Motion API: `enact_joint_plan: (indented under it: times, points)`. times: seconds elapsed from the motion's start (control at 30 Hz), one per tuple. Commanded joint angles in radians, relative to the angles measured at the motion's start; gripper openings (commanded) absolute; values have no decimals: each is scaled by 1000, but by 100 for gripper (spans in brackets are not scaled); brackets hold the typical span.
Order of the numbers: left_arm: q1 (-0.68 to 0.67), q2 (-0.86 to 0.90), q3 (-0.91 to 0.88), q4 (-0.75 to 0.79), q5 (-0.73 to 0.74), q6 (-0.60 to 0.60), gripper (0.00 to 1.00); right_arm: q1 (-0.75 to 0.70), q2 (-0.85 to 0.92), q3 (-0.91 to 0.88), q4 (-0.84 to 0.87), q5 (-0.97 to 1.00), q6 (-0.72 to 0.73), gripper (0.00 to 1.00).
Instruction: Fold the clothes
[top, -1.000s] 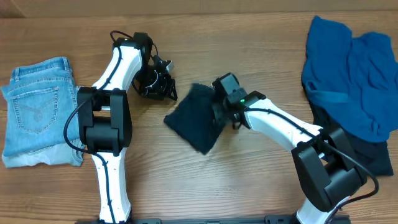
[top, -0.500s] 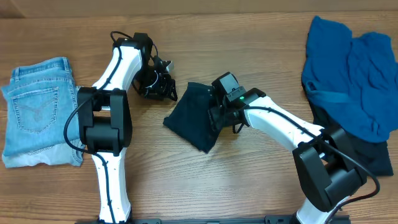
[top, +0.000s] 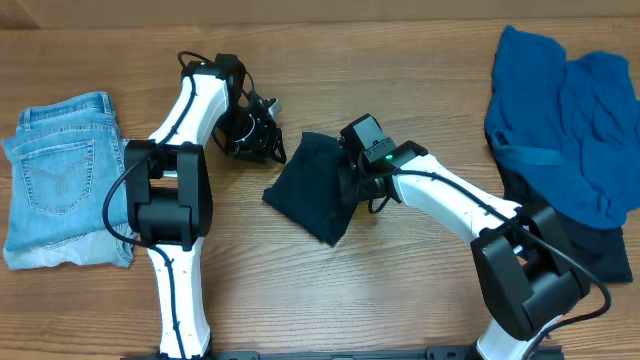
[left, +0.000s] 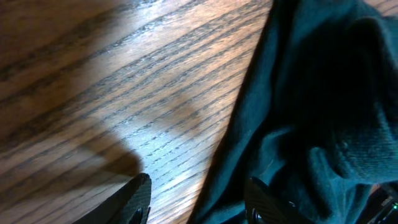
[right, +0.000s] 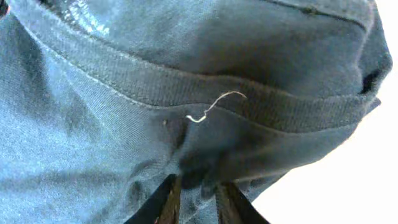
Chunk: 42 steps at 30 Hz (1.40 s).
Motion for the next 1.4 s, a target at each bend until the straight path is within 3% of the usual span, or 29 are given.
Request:
enact_joint_plan:
  times: [0.0,0.17,0.3,0.37,0.57,0.63,0.83,1.2,1.37]
  points:
    - [-11,9,-8,-5,100,68,52,-3,-5,0,1,-1,16,11]
    - [-31,9,-8,-34,192,198,50,-3,-5,0,-1,-1,16,10]
    - [-31,9,-8,-43,194,227,48,-3,-5,0,-2,-1,16,10]
    - [-31,9,-9,-44,194,229,47,-4,-5,0,-9,0,60,4]
    - [-31,9,-10,-43,194,229,22,-10,-5,0,-16,26,117,4]
    - [-31,9,-10,-39,193,229,19,-11,-5,0,-26,52,148,4]
    - [-34,9,-12,-28,194,228,20,-32,-5,0,-136,202,312,4]
    - [-113,9,-44,1,224,224,24,-42,-5,0,-144,203,314,4]
    - [-84,9,-44,-5,220,224,36,-42,-5,0,-144,204,314,4]
